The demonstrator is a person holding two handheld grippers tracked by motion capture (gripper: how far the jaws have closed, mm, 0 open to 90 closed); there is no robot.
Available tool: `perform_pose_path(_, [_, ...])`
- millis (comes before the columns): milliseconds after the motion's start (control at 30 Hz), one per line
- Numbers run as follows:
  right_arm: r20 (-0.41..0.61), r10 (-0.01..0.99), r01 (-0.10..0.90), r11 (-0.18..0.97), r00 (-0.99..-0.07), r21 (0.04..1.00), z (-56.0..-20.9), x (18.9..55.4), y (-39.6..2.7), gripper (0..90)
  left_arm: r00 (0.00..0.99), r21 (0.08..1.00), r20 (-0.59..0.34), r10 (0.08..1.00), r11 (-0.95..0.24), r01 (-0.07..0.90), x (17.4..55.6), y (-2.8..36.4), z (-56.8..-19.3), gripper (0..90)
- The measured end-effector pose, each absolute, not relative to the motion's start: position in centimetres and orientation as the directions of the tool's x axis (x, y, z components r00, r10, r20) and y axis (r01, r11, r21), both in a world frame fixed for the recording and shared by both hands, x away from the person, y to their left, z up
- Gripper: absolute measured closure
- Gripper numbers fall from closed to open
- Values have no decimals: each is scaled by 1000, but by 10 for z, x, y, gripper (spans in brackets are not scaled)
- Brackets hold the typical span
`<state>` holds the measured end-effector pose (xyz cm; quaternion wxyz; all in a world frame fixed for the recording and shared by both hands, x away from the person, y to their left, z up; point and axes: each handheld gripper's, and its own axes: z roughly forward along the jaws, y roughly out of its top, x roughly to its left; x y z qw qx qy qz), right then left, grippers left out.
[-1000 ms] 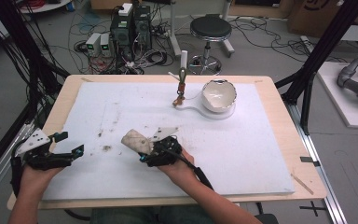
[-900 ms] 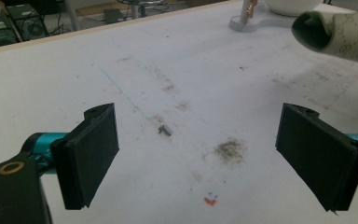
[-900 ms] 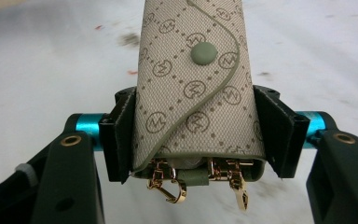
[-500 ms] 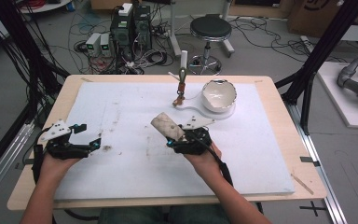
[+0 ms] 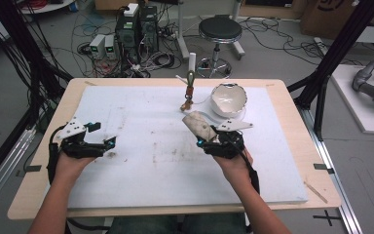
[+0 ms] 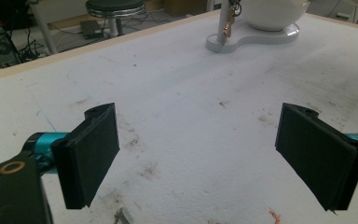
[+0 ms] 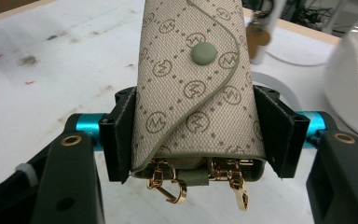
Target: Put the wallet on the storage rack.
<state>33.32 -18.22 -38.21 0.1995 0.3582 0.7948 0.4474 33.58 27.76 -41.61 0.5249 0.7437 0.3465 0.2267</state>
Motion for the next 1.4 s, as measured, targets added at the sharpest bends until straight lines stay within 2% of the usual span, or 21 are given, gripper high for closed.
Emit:
perform_pose_path(667, [9, 836, 418, 265, -549, 869, -366, 355, -238, 371, 655, 939, -27, 756, -206, 276, 338, 274, -415, 134])
perform_pose_path(967, [-16, 867, 458, 279, -498, 844, -364, 375, -257, 371, 653, 936, -25, 757, -211, 281, 339, 274, -416, 134])
perform_pose_path(1400, [-65, 879, 483, 320, -472, 815, -355, 401, -264, 371, 655, 930, -10, 756, -234, 284, 341, 271, -418, 134])
